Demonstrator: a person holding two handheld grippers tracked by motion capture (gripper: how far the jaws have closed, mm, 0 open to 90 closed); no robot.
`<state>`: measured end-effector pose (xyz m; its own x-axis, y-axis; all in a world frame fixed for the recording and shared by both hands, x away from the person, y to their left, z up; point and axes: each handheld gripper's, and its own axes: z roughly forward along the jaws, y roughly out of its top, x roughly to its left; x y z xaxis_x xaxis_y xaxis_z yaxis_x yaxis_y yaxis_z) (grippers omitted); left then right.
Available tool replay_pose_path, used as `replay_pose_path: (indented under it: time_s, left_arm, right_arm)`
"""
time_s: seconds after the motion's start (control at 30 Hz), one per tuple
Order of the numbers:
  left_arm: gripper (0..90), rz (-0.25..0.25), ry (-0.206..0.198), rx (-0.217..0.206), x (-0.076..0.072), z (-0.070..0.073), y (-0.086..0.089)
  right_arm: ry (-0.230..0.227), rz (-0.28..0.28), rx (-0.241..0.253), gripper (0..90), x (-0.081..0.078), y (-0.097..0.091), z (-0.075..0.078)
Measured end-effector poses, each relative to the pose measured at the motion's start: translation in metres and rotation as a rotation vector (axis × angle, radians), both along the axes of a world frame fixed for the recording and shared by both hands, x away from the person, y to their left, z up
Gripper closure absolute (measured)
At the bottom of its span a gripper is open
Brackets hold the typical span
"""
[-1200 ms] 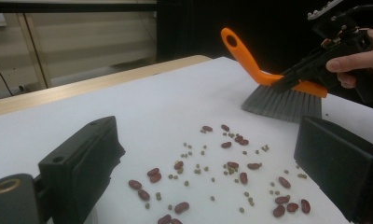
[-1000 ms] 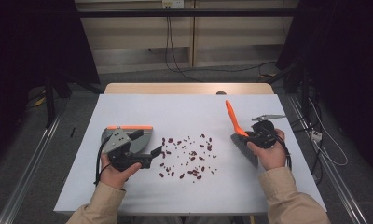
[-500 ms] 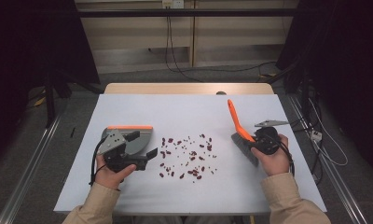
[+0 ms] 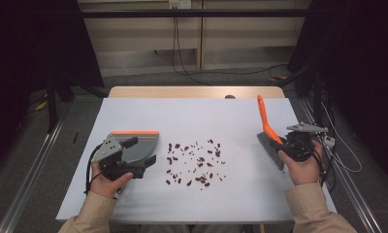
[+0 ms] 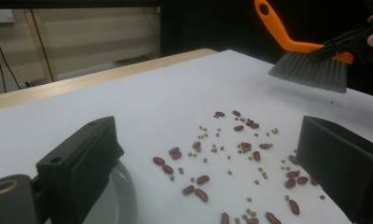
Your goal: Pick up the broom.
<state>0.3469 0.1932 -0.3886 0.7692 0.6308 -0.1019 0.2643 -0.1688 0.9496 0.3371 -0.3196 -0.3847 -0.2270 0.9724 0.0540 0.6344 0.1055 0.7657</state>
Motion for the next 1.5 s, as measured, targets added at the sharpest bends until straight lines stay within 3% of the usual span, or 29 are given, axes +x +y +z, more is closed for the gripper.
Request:
replay_pose_path:
  time_s: [0.23,0.4,0.47,0.5,0.67,0.8,0.87,1.07,1.13,1.2,1.27,1.43,1.5]
  left_arm:
    - [5.8,0.000,0.004,0.004,0.001,-0.001,-0.002]
    - [5.8,-0.003,0.002,0.009,0.001,-0.002,-0.003]
    - [5.8,-0.001,0.003,0.009,0.001,-0.002,-0.003]
    - [5.8,0.000,0.002,0.010,0.001,-0.002,-0.003]
    - [5.8,0.004,0.003,0.006,0.001,-0.001,-0.002]
    - [5.8,0.001,0.002,0.008,0.001,-0.002,-0.002]
    - [5.8,0.000,0.002,0.008,0.001,-0.002,-0.003]
    - [5.8,0.002,0.004,0.006,0.001,-0.002,-0.002]
    - [5.8,0.004,0.008,0.003,0.001,-0.003,-0.001]
    - [5.8,0.004,0.007,0.003,0.001,-0.002,-0.001]
    - [5.8,0.004,0.007,0.001,0.001,-0.002,-0.001]
    - [5.8,0.003,0.009,0.003,0.000,-0.002,-0.001]
    - [5.8,0.003,0.008,0.004,0.000,-0.003,-0.001]
  right_arm:
    - [-0.026,-0.107,-0.052,71.5,-0.020,-0.025,-0.012]
    - [-0.042,-0.153,-0.123,71.5,-0.030,-0.025,-0.026]
    - [-0.048,-0.161,-0.106,71.4,-0.031,-0.021,-0.034]
    - [-0.065,-0.162,-0.088,71.5,-0.032,-0.017,-0.038]
    - [-0.092,-0.149,-0.101,71.4,-0.029,0.011,-0.043]
    - [-0.101,-0.108,-0.065,71.4,-0.021,0.034,-0.043]
    - [-0.102,-0.082,-0.084,71.4,-0.017,0.049,-0.044]
    - [-0.118,-0.012,-0.058,71.4,-0.004,0.091,-0.045]
    - [-0.126,0.002,-0.076,71.3,0.000,0.103,-0.046]
    - [-0.130,0.006,-0.073,71.3,0.003,0.110,-0.046]
    - [-0.132,0.018,-0.033,71.3,0.006,0.116,-0.047]
    - [-0.139,0.038,-0.049,71.4,0.011,0.133,-0.047]
    - [-0.138,0.051,-0.028,71.4,0.012,0.139,-0.047]
